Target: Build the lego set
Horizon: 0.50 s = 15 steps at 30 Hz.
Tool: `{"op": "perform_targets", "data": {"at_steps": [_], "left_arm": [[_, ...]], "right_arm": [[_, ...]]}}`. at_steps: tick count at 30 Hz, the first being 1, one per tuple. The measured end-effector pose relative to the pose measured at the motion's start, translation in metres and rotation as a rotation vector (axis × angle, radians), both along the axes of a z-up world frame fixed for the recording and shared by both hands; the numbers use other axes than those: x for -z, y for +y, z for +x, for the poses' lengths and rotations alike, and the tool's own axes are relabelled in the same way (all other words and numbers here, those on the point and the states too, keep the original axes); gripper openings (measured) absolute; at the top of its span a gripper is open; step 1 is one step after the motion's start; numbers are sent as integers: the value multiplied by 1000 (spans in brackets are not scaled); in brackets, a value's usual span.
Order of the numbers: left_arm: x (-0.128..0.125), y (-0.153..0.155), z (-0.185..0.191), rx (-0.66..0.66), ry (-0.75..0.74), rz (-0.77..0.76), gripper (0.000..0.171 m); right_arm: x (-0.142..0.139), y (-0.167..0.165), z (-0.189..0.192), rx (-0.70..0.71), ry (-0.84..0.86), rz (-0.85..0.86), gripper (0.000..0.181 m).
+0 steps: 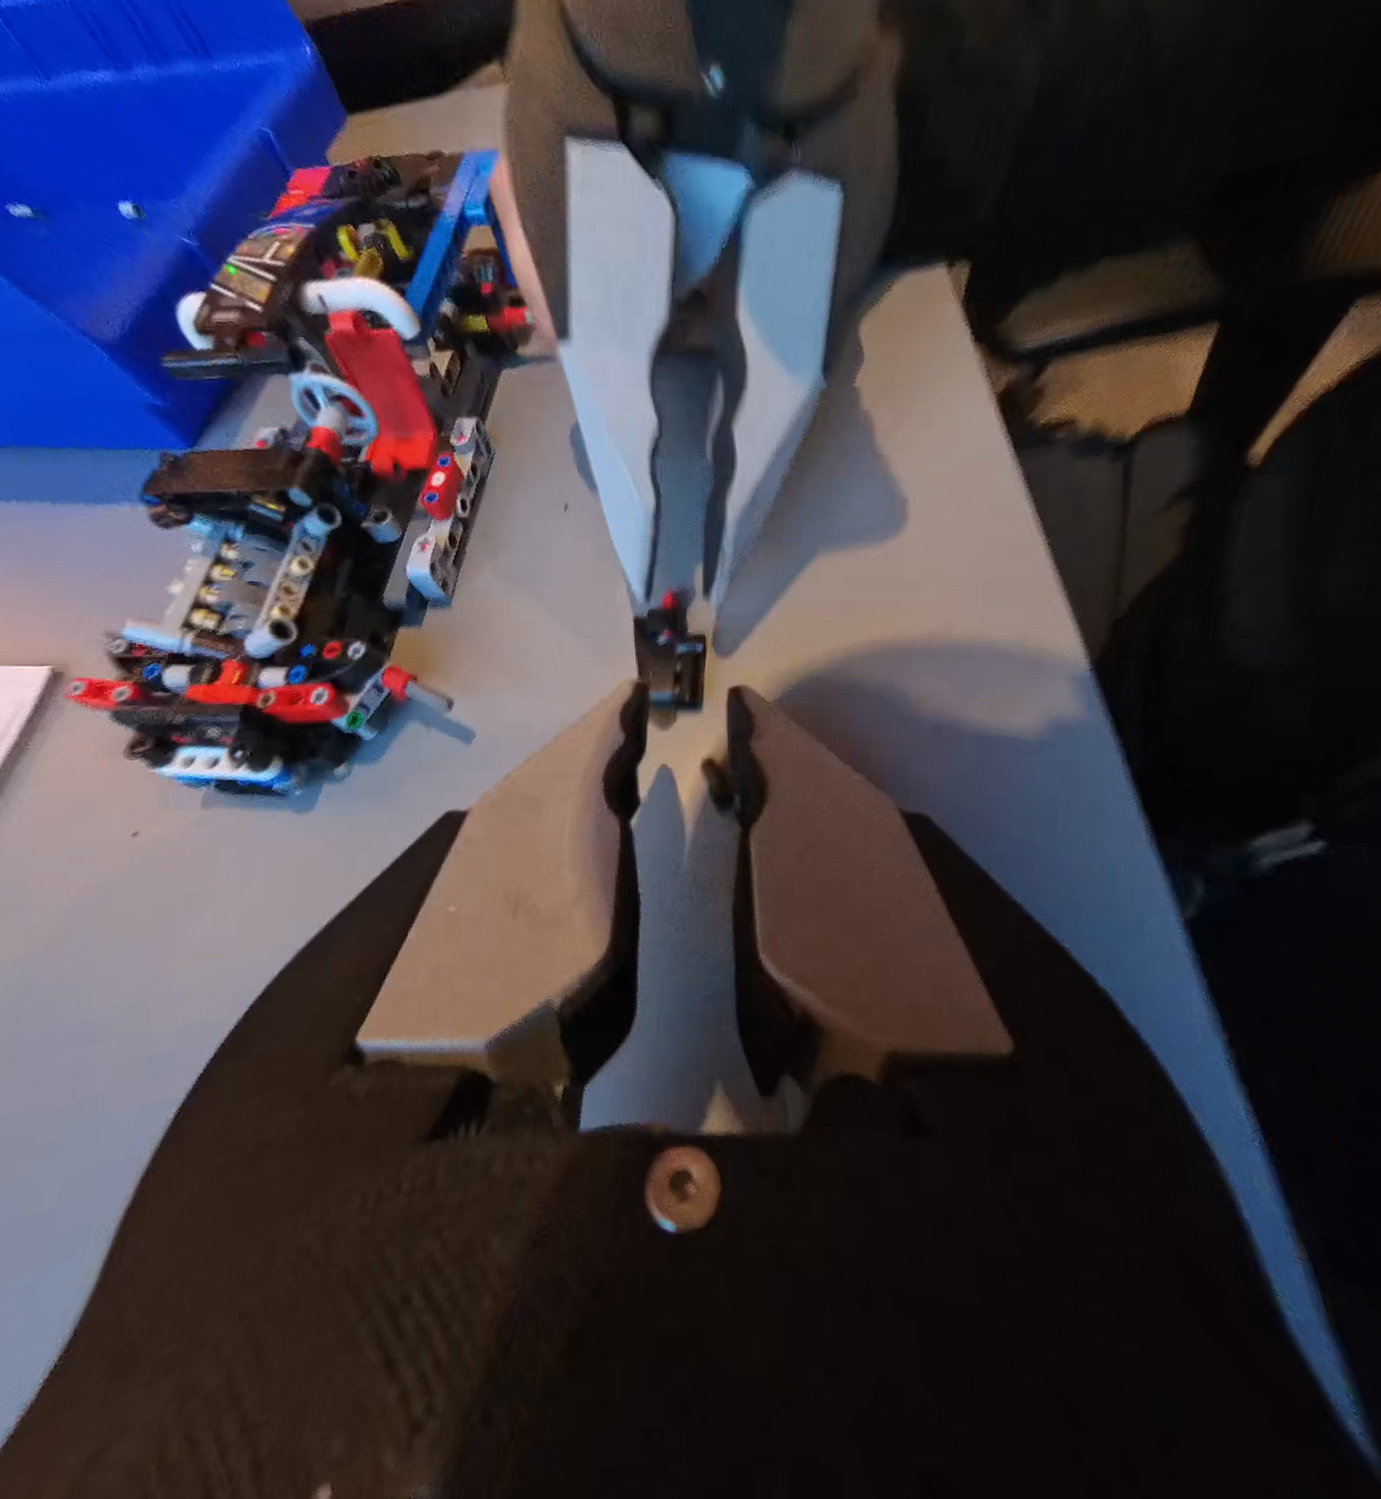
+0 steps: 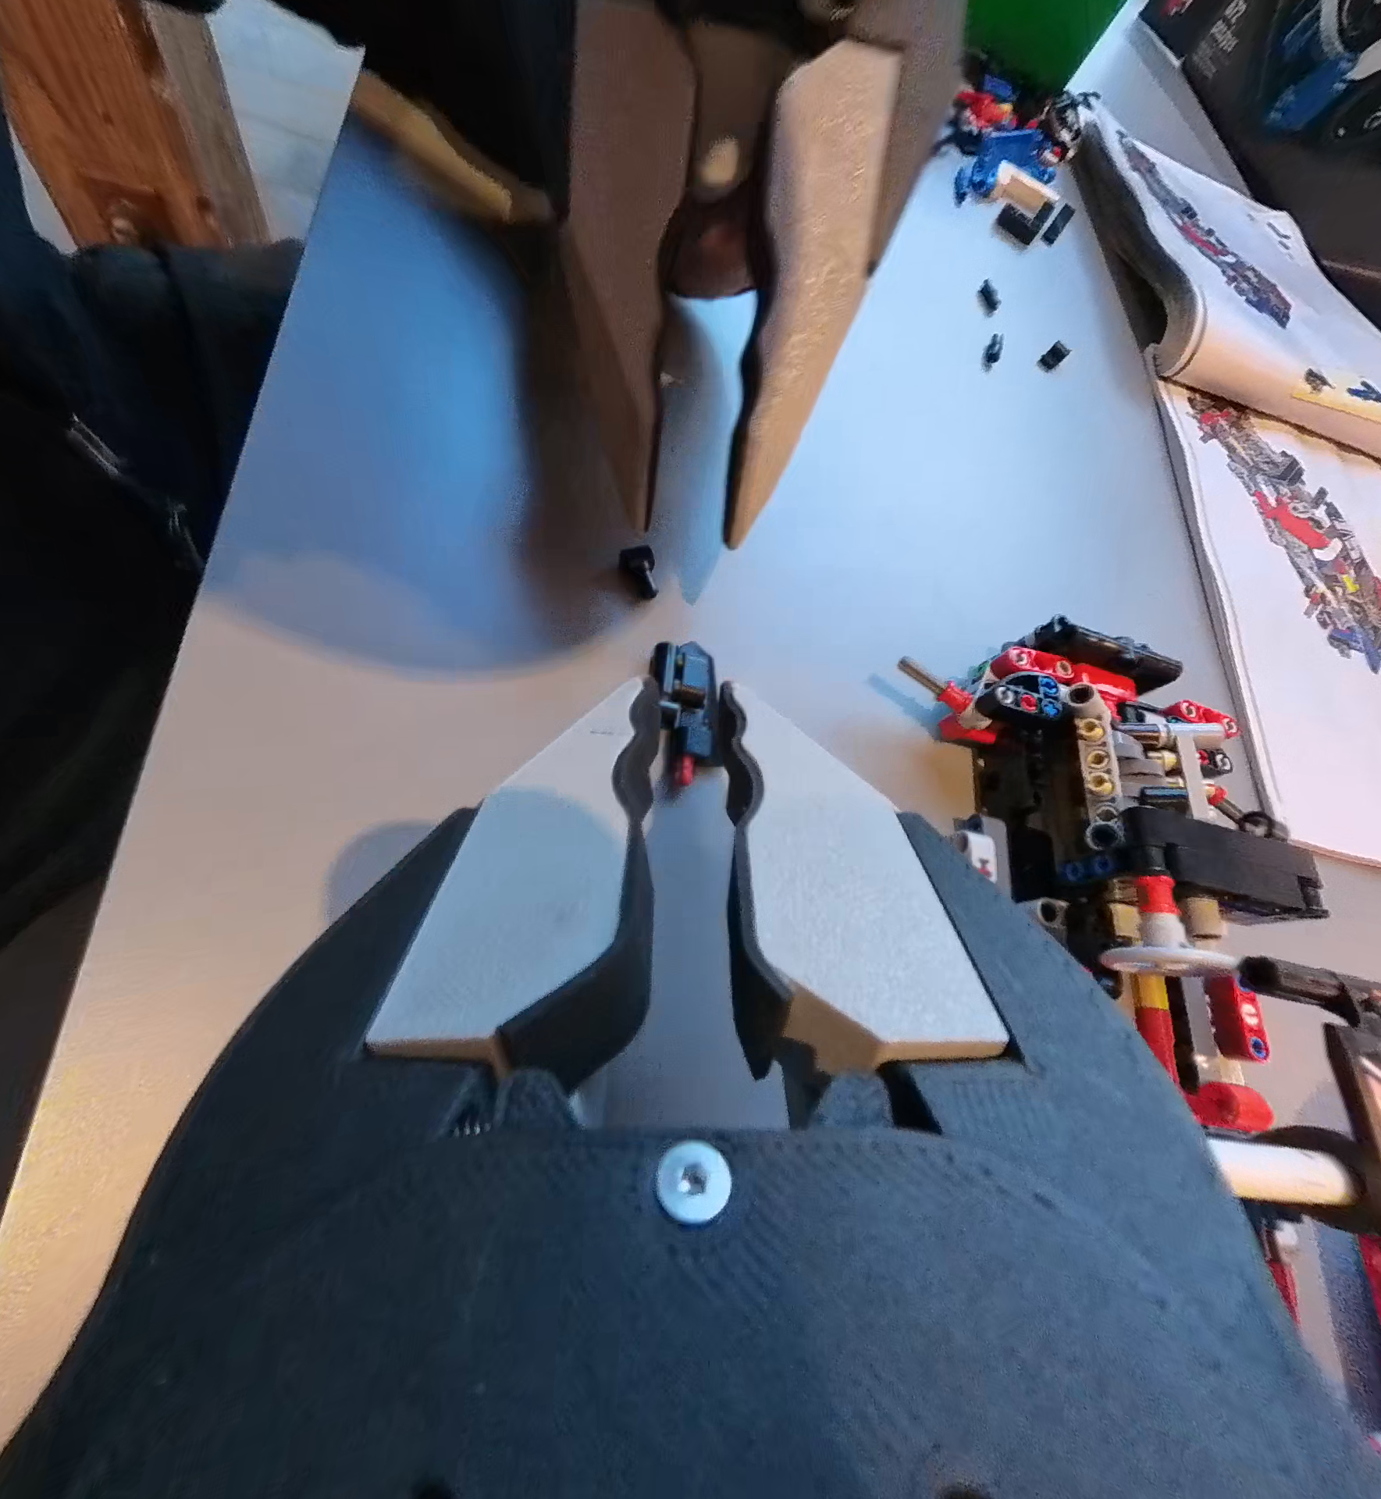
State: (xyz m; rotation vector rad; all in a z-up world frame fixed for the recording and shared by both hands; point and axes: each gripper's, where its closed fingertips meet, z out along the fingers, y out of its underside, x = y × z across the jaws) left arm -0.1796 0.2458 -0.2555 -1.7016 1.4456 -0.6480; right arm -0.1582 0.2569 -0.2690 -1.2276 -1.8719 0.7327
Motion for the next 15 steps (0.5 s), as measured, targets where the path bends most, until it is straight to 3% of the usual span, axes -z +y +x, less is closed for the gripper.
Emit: {"op": "perform_targets", "data": {"at_steps": [3,5,7,9,13,15], "left_arm": [[10,5,14,-2,62,-171,30],[25,11,16,-1,147,-193,32],[34,11,19,17,184,-202,31],[34,12,21,36,190,-182,18],[34,15,24,64,195,-199,16],[33,16,25,48,154,-281,16]], "right_arm": [[9,0,3,4,-47,48,12],[13,2,4,9,-64,69,12],[13,1,4,8,-63,84,13],[15,0,5,3,-68,101,14],[17,-1,5,10,-74,140,15],[17,0,6,26,-69,160,15]]}}
